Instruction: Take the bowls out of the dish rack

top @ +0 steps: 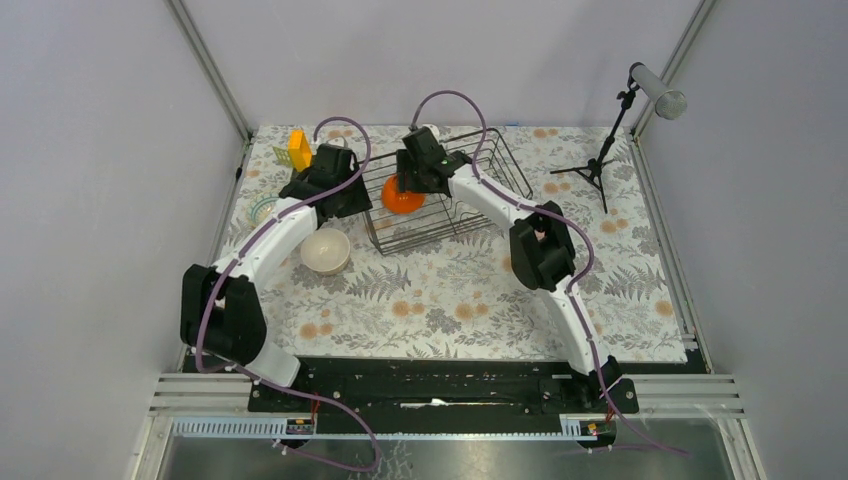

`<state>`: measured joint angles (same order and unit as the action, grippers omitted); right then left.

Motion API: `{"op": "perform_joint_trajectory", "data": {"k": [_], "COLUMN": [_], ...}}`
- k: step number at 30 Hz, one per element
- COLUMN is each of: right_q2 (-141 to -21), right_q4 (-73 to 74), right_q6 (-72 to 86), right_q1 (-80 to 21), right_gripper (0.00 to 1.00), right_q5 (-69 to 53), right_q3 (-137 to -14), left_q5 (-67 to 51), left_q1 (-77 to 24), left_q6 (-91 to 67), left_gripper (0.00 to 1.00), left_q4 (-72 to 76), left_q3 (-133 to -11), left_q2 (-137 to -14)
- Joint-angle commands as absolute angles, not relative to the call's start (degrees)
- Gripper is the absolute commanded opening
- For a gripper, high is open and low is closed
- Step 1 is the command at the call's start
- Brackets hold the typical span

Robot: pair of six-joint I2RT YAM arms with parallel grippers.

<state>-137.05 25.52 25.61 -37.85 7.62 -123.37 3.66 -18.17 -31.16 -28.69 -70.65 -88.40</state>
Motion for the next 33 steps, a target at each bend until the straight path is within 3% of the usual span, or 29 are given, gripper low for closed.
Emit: {"op": "perform_joint_trajectory", "data": {"k": [1,15,28,33], "right_q2": [-136.1,-124.84,-134.25,-136.52], "right_q4": [27.15,23.98,23.2,21.34], "right_q6": [23.84,25.56,23.4,21.93], "right_q1": [-39.2,-40.52,-39.53,-39.3], "right_gripper": [0.67,0.7,0.7,0.62], "right_q5": [9.98,7.67,14.56,15.57], "right_q3": [-123.8,-110.88,-126.76,-128.12], "left_q5": [7.28,8.26,6.32,6.44], "left_q1": [-18.45,-18.46,-18.46,-18.45], "left_q6": [-30.06,-30.1,-28.53,-28.12], "left_gripper": [0.41,0.42,0.42,0.42], "left_q4": [-27.14,-26.64,-25.63,-25.66], "left_q3": [-69.63,-69.61,-68.28,-68.16], "left_q2": [-84.56,-84.42,-84.11,-84.11]}}
